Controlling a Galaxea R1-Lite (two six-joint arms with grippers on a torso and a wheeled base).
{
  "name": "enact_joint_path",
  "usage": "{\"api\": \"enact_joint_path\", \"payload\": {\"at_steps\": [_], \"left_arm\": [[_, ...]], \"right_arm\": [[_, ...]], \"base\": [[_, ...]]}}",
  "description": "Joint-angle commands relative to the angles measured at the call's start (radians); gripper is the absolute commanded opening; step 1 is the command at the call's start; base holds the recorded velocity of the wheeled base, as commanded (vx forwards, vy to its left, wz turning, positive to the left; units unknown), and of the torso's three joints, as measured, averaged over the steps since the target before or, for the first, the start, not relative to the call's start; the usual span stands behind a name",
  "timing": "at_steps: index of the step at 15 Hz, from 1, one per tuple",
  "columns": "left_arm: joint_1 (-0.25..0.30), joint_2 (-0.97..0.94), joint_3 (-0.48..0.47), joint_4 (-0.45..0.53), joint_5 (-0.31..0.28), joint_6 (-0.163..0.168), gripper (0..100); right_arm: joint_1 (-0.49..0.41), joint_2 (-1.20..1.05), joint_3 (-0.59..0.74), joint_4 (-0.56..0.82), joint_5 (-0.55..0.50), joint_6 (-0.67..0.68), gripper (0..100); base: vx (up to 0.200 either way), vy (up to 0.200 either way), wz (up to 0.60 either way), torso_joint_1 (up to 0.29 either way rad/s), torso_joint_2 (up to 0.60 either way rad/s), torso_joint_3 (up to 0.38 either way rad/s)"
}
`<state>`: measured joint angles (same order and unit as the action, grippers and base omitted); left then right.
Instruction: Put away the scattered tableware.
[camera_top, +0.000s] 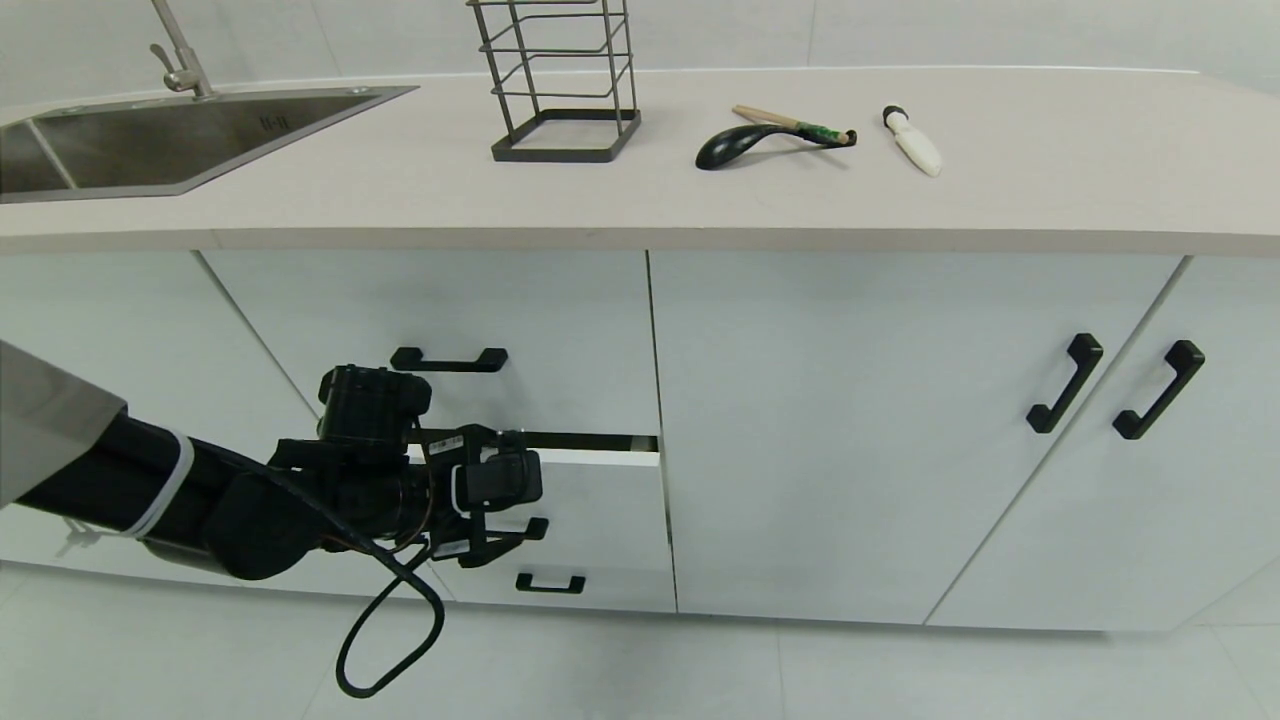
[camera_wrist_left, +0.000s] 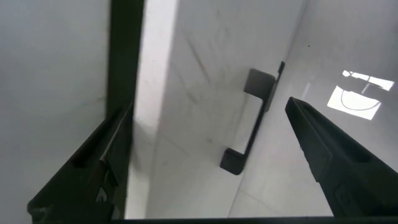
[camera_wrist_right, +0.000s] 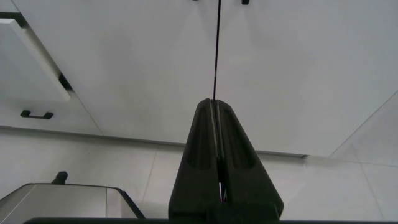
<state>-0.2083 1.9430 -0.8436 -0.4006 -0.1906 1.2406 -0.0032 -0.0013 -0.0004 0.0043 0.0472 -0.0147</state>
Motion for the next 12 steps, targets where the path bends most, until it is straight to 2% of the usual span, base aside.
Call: {"api": "enact_joint_path", "payload": {"at_steps": [1,5,7,9,12], "left_arm": [[0.0,0.002,0.017,0.003,-0.001,0.0,100],[-0.002,-0.03,0.052,0.005,-0.004,0.003,100],[-0.005,-0.11,0.138,0.008,-0.016,0.008,100],[-0.006,-0.242,0.288,0.008,-0.023,0.006,100],[-0.019,-0.346,0.371,0.014,-0.024,0.003,100]], "right_arm": [[0.0,0.001,-0.001,0.0,0.0,-0.001,0],[0.0,0.001,0.0,0.0,0.0,-0.001,0],[0.0,0.001,0.0,0.0,0.0,0.001,0],[0.0,0.001,0.0,0.0,0.0,-0.001,0],[0.0,0.001,0.0,0.0,0.0,-0.001,0]], "base": [[0.0,0.0,0.0,0.0,0.0,0.0],[0.0,0.0,0.0,0.0,0.0,0.0],[0.0,0.0,0.0,0.0,0.0,0.0],[0.0,0.0,0.0,0.0,0.0,0.0],[0.0,0.0,0.0,0.0,0.0,0.0]]}}
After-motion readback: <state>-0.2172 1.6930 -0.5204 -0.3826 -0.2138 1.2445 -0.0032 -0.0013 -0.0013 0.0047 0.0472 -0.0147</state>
